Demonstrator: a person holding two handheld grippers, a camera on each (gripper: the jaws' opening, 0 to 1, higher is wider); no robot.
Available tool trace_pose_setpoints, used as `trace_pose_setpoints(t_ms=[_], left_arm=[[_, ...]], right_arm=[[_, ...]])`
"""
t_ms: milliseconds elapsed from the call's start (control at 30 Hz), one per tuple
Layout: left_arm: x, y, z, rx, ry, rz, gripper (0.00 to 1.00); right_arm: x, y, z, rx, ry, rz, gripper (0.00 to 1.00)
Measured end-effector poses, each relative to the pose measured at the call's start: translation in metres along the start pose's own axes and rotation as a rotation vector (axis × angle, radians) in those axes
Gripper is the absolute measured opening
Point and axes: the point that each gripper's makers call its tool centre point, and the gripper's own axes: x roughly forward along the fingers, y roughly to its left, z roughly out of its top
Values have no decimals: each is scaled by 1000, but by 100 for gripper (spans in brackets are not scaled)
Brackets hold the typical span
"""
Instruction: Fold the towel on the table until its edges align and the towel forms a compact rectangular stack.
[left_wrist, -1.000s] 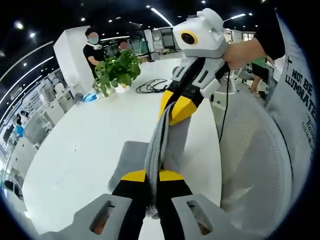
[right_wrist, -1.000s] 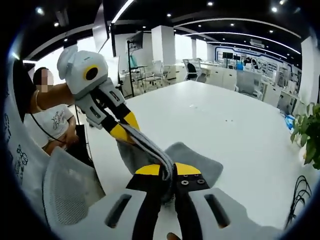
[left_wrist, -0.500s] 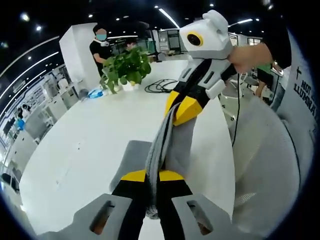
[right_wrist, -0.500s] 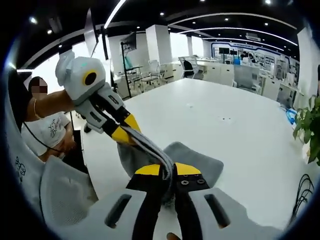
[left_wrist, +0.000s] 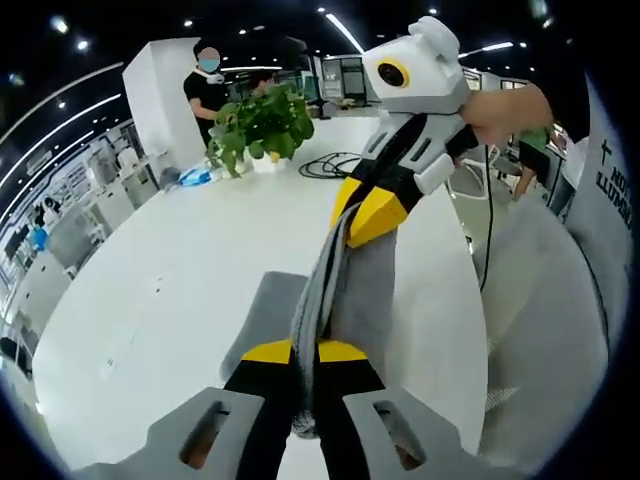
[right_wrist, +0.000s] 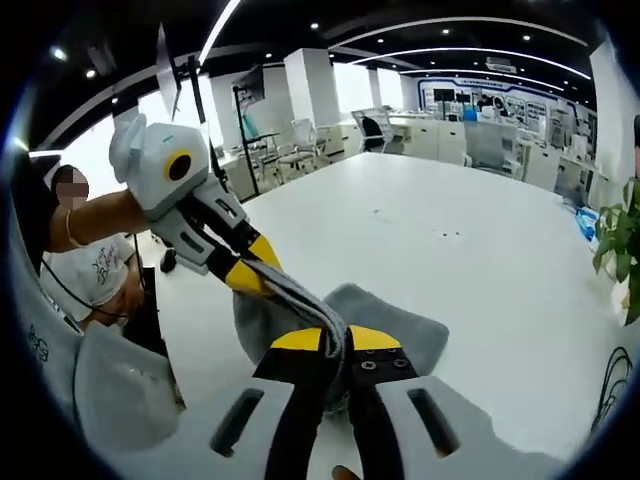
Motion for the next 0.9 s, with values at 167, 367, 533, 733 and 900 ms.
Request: trace_pose_setpoints(t_ms=[167, 367, 533, 733, 900], left_arm=[[-7, -4, 2, 2, -8, 0, 6], [-16, -8, 6, 2, -21, 4, 6], [-22, -14, 5, 22, -24, -4, 7], [-27, -23, 7, 34, -25, -6, 15], [-23, -32, 6, -11, -41, -33, 21]], right_arm=[[-3, 6, 2, -22, -12, 19, 4], [-11, 16, 7, -38, -30, 28, 3], [-15, 18, 9, -55, -37, 28, 3], [-17, 20, 5, -44, -32, 22, 2], [-17, 20, 3, -32, -32, 21, 2]])
